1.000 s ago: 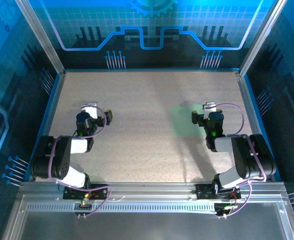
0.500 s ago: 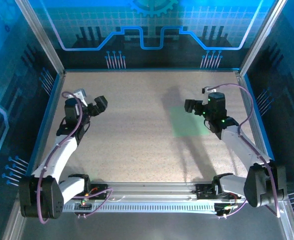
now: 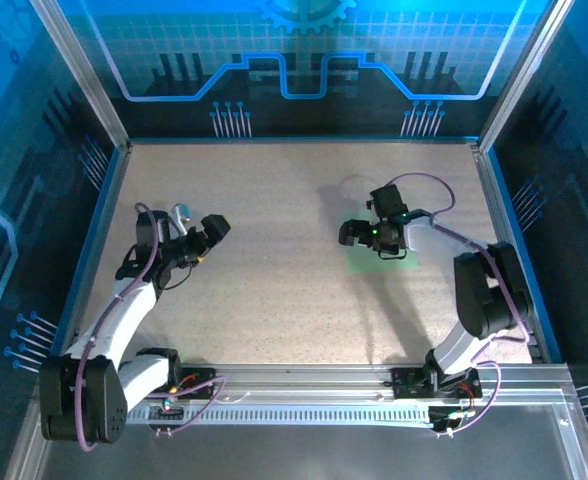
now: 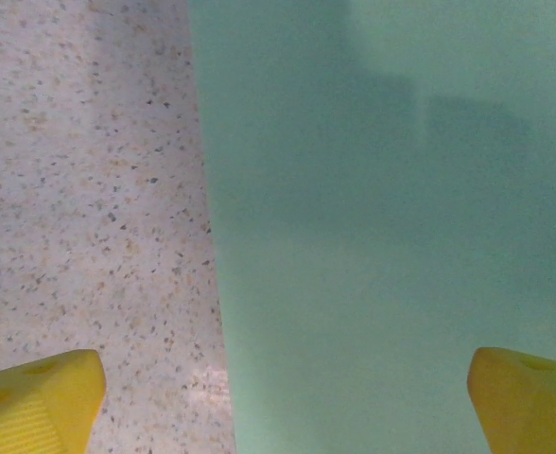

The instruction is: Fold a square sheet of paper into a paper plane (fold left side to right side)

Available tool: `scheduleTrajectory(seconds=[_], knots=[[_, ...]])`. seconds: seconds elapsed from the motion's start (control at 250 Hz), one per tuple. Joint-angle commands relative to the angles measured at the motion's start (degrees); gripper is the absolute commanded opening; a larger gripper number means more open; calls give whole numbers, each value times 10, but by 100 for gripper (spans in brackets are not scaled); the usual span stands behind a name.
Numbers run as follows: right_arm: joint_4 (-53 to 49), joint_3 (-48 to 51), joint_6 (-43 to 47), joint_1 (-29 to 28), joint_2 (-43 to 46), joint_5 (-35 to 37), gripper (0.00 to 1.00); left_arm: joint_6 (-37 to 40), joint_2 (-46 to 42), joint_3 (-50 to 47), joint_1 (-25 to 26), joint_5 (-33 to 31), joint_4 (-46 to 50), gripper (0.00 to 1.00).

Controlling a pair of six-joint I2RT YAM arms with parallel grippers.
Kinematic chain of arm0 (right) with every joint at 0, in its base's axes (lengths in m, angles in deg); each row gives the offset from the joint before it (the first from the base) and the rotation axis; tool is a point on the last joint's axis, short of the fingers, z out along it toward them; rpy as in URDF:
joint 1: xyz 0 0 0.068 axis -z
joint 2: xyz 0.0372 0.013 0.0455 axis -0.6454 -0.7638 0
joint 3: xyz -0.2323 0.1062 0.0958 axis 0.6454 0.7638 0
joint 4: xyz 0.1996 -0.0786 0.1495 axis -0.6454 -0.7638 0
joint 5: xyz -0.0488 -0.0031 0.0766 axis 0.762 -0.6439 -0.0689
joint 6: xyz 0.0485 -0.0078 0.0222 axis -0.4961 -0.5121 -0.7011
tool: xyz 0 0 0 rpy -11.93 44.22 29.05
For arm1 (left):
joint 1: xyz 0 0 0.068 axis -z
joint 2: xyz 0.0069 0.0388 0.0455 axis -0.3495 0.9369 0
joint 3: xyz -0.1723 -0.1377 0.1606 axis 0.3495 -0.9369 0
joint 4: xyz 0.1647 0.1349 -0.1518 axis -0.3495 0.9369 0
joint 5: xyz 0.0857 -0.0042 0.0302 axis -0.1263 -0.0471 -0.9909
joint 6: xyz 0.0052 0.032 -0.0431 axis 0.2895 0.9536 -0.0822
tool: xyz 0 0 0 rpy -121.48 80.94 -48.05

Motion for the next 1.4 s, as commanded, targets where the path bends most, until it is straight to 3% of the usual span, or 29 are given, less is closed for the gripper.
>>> scheduleTrajectory(seconds=[0.0, 0.264, 0.495, 0.719, 1.011, 1.395], knots=[[-26, -32, -24, -16, -37, -8, 99, -13, -20, -11, 2, 23, 28, 100], [-34, -48, -60, -54, -84, -13, 99, -3, -31, -10, 2, 16, 59, 100], [-12, -7, -146, -94, -60, -24, 99, -4, -30, -10, 2, 11, 67, 100], [8, 18, -240, -185, -40, 2, 99, -2, -25, -6, 2, 9, 72, 100], [28, -5, -347, -304, -75, 44, 99, 1, -21, -1, 2, 5, 79, 100], [41, -51, -309, -318, -64, 54, 99, 16, 17, 12, 3, 40, 74, 99]])
